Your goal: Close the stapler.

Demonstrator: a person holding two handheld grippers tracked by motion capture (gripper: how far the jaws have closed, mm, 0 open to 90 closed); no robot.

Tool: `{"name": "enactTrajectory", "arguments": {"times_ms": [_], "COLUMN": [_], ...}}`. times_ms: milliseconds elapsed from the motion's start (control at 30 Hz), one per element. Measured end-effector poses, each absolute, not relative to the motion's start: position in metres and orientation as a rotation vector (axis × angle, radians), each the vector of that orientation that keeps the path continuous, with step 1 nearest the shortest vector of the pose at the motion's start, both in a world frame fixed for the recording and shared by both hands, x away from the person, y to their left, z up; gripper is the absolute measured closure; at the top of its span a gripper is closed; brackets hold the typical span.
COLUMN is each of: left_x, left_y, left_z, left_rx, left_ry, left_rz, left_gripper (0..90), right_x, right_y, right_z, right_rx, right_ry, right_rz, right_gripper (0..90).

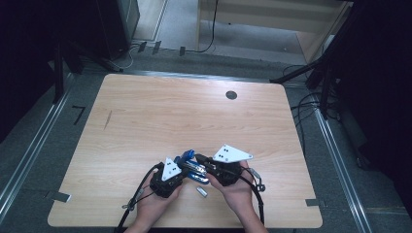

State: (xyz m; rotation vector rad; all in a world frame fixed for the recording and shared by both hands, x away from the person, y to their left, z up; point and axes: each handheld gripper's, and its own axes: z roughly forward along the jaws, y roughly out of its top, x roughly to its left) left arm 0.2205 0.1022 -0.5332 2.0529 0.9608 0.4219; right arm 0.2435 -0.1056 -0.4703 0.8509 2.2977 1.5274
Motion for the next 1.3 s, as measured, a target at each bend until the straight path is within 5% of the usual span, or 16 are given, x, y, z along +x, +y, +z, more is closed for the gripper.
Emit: {"name": "enactTrajectory", "arguments": {"times_ms": [1300], "left_x": [0.22], "left_y": [0.101], "left_z": [-0.533], "left_rx": [2.055], "left_ry": [0.962], "left_rz": [0.435], "left_gripper": [90.0], "right_x": [0.255], "right_y": [-0.072], "right_z": [-0.464], "right_rx": [0.81], "right_ry": [2.282], "right_rz": [1.603], "right_gripper": [90.0]}}
